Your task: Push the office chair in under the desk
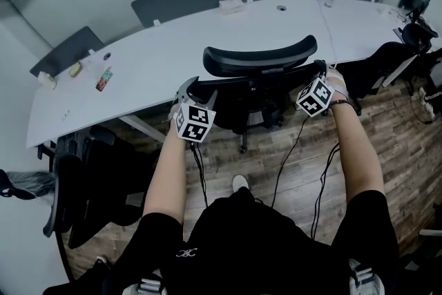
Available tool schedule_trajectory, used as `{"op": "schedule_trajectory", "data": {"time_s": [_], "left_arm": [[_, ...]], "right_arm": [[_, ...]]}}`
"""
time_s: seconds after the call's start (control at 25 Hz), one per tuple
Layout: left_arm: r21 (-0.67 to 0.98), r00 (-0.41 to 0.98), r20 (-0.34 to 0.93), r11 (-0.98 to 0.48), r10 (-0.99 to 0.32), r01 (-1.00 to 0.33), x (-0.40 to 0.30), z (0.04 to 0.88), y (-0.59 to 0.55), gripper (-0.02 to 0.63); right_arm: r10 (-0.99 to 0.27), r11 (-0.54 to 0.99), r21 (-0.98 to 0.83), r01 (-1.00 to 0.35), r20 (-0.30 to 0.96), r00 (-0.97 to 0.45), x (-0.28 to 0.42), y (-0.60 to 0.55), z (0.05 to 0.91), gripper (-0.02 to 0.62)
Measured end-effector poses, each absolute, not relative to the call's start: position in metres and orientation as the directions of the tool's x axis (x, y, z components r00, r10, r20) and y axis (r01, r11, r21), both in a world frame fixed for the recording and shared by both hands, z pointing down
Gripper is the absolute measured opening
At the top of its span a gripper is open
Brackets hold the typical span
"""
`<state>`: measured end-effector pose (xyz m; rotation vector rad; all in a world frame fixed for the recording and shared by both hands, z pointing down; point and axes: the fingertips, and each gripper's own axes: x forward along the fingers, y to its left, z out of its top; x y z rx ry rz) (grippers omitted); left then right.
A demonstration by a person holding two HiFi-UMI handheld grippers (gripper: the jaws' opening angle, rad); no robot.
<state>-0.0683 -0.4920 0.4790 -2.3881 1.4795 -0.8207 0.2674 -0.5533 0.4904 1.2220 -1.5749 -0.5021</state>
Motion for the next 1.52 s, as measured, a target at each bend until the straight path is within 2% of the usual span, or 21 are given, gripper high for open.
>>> {"op": "schedule_trajectory", "data": {"time_s": [1.16, 1.36, 1.44, 1.52], "left_arm": [[-0.436, 0.368, 0.321, -0.481, -0.873, -0.760, -0.042, 0.475, -0.527, 0.241], [-0.342, 0.413, 0.280, -0.492, -0.867, -0.801, -0.041, 0.469, -0.526, 0.241], [-0.275, 0.422, 0.268, -0.489, -0.866, -0.828, -0.042, 0.461, -0.522, 0.230], [-0.245, 0.411, 0.240, -0.465, -0.880, -0.851, -0.045, 0.448, -0.514, 0.164]], "right_arm": [[-0.861, 0.429, 0.798, -0.422, 0.504, 0.077, 0.291, -0.607, 0.490, 0.228], [-0.865, 0.418, 0.795, -0.438, 0.496, 0.073, 0.293, -0.600, 0.489, 0.233], [-0.882, 0.389, 0.796, -0.463, 0.467, 0.063, 0.290, -0.591, 0.485, 0.241], [-0.902, 0.353, 0.792, -0.499, 0.429, 0.043, 0.287, -0.578, 0.478, 0.228]]}}
